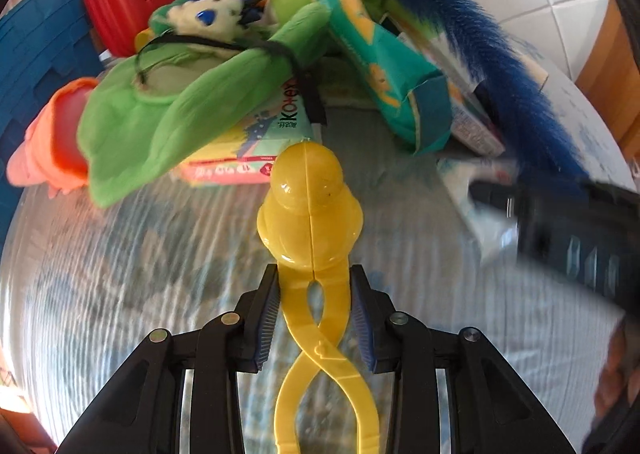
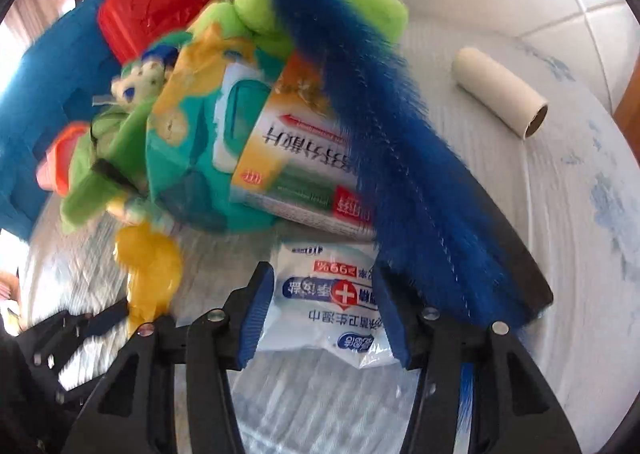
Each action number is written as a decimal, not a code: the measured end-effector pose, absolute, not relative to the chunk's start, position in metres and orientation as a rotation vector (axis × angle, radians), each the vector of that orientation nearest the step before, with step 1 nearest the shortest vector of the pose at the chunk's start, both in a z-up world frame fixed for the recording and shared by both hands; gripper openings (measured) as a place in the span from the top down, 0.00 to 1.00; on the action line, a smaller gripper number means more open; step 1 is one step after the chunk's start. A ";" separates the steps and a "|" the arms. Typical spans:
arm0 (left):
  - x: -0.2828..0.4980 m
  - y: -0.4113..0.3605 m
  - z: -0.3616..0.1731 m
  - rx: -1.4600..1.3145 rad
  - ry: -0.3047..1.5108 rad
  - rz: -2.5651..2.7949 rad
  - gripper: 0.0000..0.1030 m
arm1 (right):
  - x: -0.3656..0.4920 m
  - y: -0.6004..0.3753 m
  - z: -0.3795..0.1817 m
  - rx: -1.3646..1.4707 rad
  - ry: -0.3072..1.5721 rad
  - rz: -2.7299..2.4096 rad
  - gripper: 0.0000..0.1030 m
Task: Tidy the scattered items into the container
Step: 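Grasp the white alcohol wipes pack with the right tool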
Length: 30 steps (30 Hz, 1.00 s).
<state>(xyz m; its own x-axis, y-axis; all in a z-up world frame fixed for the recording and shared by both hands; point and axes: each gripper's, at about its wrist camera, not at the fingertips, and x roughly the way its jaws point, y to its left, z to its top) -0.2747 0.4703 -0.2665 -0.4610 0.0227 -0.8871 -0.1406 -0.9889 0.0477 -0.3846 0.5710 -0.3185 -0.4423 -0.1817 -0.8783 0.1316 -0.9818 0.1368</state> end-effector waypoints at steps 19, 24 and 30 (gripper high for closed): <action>-0.244 0.487 -0.268 -1.515 0.241 2.370 0.68 | -0.344 0.603 -0.372 1.760 -0.156 -2.506 0.49; -0.240 0.481 -0.268 -1.521 0.288 2.359 0.68 | -0.375 0.588 -0.374 1.679 -0.168 -2.580 0.49; -0.273 0.474 -0.271 -1.525 0.296 2.479 0.68 | -0.348 0.578 -0.364 1.649 -0.193 -2.561 0.48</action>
<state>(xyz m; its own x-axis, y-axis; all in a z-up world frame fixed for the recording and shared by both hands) -0.2727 0.4742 -0.2706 -0.4398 0.0778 -0.8947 -0.2861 -0.9565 0.0575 -0.3483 0.5777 -0.3643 -0.4135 -0.1435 -0.8992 0.0068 -0.9880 0.1545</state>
